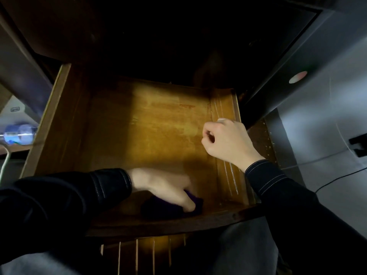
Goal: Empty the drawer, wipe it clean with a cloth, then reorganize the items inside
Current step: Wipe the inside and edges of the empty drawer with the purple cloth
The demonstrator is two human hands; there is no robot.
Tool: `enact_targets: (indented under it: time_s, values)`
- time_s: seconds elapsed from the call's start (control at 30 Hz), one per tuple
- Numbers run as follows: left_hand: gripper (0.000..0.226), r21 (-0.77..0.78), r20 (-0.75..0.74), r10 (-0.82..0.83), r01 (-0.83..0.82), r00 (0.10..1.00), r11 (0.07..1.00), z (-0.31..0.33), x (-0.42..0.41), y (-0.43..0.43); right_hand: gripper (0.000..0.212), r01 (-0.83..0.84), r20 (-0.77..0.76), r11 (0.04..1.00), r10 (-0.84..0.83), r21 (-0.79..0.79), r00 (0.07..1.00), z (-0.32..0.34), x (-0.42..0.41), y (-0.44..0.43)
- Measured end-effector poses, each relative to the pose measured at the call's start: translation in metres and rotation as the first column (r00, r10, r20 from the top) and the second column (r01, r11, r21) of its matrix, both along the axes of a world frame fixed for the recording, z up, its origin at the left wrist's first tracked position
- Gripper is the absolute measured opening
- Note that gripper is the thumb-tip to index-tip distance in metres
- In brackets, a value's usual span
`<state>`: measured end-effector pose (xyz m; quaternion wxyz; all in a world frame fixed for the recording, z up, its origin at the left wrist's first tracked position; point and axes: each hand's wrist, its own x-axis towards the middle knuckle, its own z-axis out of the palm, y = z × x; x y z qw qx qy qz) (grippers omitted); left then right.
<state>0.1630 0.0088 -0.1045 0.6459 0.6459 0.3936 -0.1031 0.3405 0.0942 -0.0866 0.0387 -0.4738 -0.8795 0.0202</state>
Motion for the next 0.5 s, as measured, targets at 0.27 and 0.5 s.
enact_targets:
  time_s: [0.27,0.5]
  values:
    - [0.031,-0.079,0.127,0.0,0.01,0.992,0.997,0.009,-0.004,0.003,0.013,-0.006,-0.016,1.0,0.006,0.003,1.0,0.0,0.0,0.0]
    - [0.032,-0.082,0.152,0.013,0.0,0.988,0.997,0.006,-0.004,0.002,0.014,-0.005,-0.009,1.0,0.005,-0.001,1.0,-0.001,0.0,0.0]
